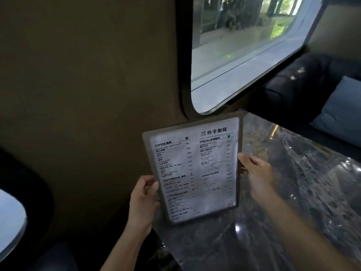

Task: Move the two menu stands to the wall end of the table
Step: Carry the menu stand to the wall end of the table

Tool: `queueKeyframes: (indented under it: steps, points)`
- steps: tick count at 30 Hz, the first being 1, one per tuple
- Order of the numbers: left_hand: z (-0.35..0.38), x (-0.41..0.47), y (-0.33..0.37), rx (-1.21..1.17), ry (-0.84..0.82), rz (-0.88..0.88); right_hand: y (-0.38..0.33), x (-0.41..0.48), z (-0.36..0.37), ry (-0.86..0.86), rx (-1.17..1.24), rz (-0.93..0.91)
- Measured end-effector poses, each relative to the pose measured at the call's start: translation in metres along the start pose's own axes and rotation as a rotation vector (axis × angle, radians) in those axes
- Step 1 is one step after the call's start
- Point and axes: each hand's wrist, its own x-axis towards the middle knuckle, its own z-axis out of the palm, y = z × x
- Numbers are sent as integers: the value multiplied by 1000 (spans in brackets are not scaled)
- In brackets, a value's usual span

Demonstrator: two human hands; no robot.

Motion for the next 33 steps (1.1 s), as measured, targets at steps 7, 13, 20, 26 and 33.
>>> queueKeyframes:
  steps: [7, 13, 20, 26, 33]
  points:
    - [-19, -18, -5, -14, 23, 8, 8, -8, 16, -41, 19, 5]
    - [-23, -24, -13, -25, 18, 26, 16, -12, 16, -55, 43, 26]
    - [-34, -15, -23, 115, 10, 69, 17, -9, 11, -112, -96, -21]
    - [-34, -21, -41, 197, -38, 52, 43, -30, 4, -118, -436, -115]
    - [-36, -24, -50, 266, -52, 84, 54, -25, 1, -183, -683, -250]
